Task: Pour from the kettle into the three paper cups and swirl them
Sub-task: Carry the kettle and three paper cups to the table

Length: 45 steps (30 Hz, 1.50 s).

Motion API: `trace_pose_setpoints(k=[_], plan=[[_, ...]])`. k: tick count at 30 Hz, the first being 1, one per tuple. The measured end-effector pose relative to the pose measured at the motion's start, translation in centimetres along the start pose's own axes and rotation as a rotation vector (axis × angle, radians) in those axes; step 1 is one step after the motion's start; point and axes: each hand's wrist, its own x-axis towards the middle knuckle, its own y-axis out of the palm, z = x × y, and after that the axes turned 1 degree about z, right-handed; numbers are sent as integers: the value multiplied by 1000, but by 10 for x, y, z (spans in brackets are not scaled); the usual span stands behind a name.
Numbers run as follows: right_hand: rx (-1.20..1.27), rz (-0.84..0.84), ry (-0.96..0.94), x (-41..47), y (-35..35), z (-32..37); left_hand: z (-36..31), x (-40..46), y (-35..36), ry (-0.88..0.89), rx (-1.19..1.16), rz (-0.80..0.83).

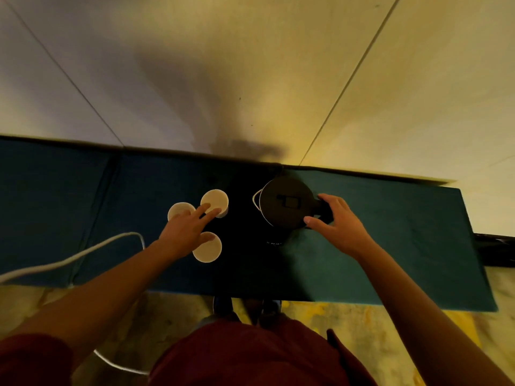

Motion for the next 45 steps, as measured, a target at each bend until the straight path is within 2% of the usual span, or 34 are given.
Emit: trace_pose_setpoints(k=[5,8,12,16,20,27,30,33,36,39,42,44,45], plan=[[35,13,14,6,-2,1,6,6,1,12,15,-4],[83,-8,20,4,3,-3,4,7,-1,108,184,37],[93,-35,34,7,6,-2,5,11,-7,141,316,107],[87,-43,35,6,5,-2,6,14,-6,116,151,98],[120,4,63,2,2,-6,-5,15,-12,-38,-127,2],[232,195,52,10,9,-13,3,12,-24,-116,-220,-26],[222,161,60,12,14,-15,0,9,-29,-164,-223,-49],[268,-12,102,3,31,-14,-4,8,-31,-211,-204,-54],[279,-137,15,-1,33,-12,-13,2,-36,-209,-132,-34],[248,-165,-86,15,17,-6,-21,-1,-45,-253,-85,-52],[192,-64,-212,29,-6,-4,-53,-27,-43,-415,-110,-109],[201,-64,-234,41,-11,1,-56,-31,-47,-433,-135,-167],[189,-12,-312,35,-19,1,-76,-48,-41,-510,-163,-195]])
